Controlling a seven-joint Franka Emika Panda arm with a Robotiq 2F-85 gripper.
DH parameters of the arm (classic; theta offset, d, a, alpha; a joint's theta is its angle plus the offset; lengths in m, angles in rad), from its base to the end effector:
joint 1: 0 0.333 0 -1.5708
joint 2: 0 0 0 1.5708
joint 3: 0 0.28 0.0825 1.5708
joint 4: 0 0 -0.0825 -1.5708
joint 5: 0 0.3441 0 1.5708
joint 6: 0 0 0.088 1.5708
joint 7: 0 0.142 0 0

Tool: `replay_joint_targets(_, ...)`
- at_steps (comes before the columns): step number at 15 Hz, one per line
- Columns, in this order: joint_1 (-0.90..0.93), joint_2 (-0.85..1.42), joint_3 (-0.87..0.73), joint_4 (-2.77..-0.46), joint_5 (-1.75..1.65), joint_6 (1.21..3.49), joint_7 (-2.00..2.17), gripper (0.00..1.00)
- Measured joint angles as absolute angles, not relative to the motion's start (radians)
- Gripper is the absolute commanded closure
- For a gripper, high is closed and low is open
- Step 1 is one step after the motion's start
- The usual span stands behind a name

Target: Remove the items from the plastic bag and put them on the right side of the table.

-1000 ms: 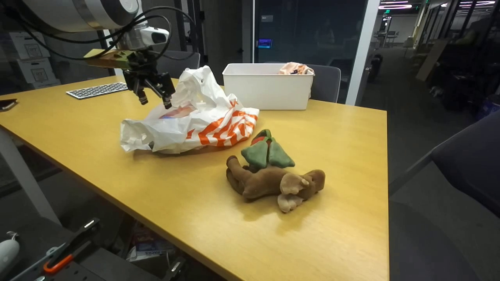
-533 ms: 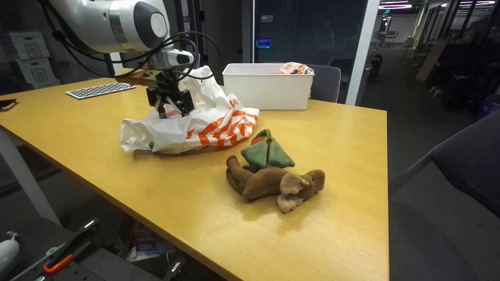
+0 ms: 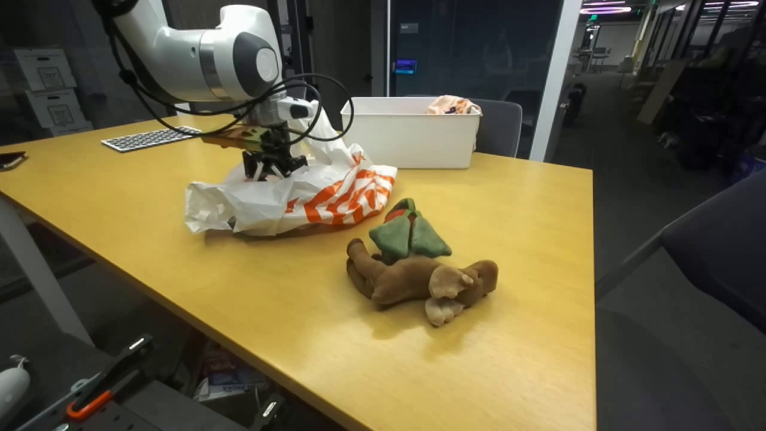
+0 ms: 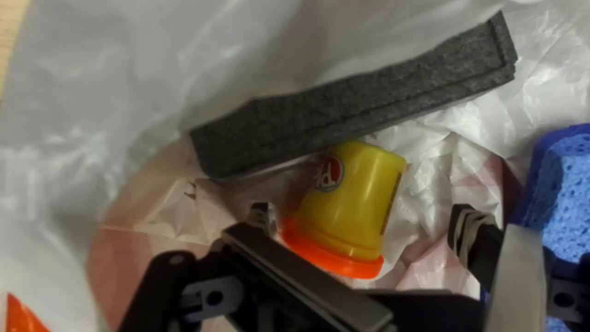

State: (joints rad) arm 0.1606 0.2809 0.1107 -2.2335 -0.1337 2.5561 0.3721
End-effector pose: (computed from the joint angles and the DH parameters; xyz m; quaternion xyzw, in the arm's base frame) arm 0.5005 0.1400 0.2117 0.9995 0.0020 0.0285 0.0146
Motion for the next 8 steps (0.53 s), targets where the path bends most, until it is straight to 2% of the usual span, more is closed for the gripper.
replay_joint_targets(3,0.165,0.308,0.096,-2.215,-0.134,2.556,0.372,0.49)
replay_joint_targets(6,0.172,0.318,0.083,-2.205,-0.136,2.555,0.372,0.67)
replay_joint_targets(7,0.175,0.318,0.079,-2.203,-0.137,2.554,0.372,0.71)
replay_joint_targets(8,0.180,0.316,0.076,-2.201,-0.141,2.550,0.373,0.71)
